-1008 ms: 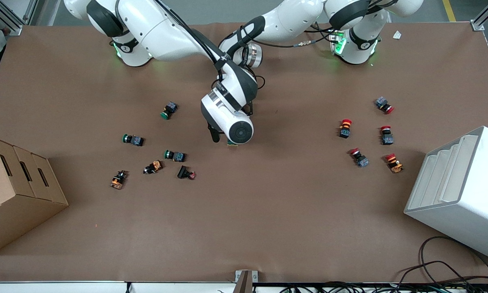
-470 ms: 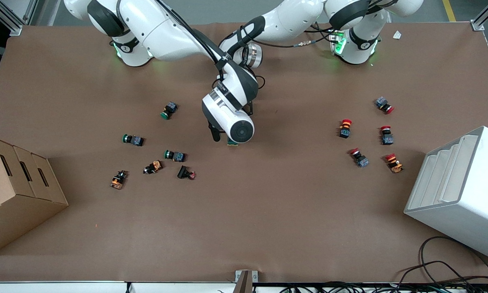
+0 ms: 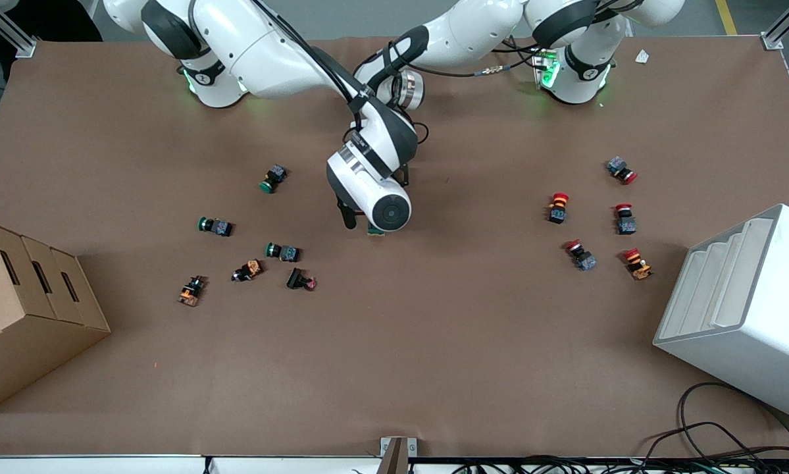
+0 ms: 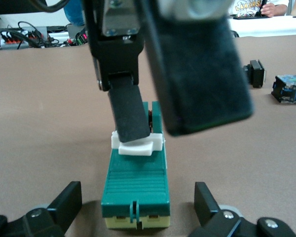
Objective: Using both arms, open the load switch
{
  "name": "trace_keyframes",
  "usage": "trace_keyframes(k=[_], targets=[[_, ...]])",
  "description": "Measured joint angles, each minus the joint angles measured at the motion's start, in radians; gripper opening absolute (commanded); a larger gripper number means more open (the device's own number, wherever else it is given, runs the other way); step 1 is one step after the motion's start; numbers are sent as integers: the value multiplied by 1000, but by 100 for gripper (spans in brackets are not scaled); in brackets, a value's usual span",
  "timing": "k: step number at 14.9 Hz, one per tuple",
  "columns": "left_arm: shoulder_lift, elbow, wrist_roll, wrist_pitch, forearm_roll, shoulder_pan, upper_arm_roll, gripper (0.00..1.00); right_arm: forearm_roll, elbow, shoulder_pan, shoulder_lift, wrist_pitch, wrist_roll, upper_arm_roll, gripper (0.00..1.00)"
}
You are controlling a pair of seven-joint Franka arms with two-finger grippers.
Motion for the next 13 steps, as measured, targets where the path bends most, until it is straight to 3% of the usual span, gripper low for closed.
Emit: trace_keyframes(k=[13], targets=[[-1, 0, 3, 0, -2, 6, -1, 100, -1, -6, 6, 2, 6, 0, 0, 100]])
